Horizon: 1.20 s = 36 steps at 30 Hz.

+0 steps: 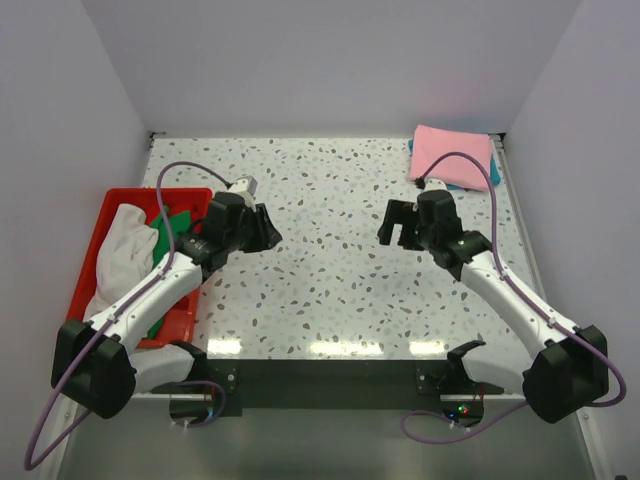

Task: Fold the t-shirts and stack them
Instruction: Grab the tshirt from the pile

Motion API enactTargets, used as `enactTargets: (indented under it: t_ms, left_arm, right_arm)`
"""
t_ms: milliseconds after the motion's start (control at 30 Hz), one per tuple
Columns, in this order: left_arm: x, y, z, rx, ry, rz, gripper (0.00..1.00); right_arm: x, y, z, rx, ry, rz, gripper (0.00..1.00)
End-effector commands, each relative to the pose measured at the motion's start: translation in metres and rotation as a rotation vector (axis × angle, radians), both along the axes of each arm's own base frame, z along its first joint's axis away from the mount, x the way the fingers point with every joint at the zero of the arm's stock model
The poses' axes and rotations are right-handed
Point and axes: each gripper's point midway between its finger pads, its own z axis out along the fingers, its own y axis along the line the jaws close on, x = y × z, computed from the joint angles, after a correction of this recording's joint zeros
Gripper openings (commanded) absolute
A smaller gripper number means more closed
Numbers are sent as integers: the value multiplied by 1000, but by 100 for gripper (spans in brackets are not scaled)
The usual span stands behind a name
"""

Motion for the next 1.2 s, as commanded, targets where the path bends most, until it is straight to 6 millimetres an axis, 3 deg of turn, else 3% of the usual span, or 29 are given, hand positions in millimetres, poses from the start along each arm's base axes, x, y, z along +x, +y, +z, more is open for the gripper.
enactTargets:
  t_ms: [0, 167, 300, 333, 367, 433, 500, 533, 600, 633, 833, 933, 1167]
  left_arm:
    - [13, 1, 23, -11, -62, 20, 43]
    - [21, 6, 37, 4, -82, 65, 43]
    - [35, 30, 49, 82, -79, 198, 48]
    - [42, 47, 50, 131, -83, 279, 50]
    - [52, 64, 64, 126, -96, 363, 53]
    - [56, 99, 66, 167, -69, 484, 57]
    - [62, 148, 73, 165, -71, 656, 67]
    - [62, 182, 73, 179, -70, 769, 71]
    - [59, 212, 66, 166, -47, 886, 73]
    - [55, 240, 59, 169, -26, 973, 73]
    - [26, 309, 13, 187, 112, 1266, 75]
    - [10, 327, -9, 209, 150, 1364, 74]
    - [-13, 347, -51, 231, 246, 1495, 71]
  right_arm:
    - [10, -1, 29, 17, -74, -18, 99]
    - [7, -1, 33, 8, -77, -5, 99]
    - [6, 3, 33, 15, -59, 16, 99]
    - [7, 5, 35, 20, -57, 21, 99]
    - [8, 6, 35, 28, -55, 25, 99]
    - [8, 9, 33, 35, -49, 36, 99]
    - [9, 13, 33, 47, -53, 47, 99]
    - [9, 14, 30, 48, -44, 52, 99]
    - [9, 19, 30, 60, -35, 71, 99]
    - [9, 20, 28, 62, -28, 77, 99]
    - [5, 25, 23, 77, -5, 101, 99]
    - [4, 26, 21, 83, -3, 109, 99]
    - [1, 30, 15, 93, 18, 128, 99]
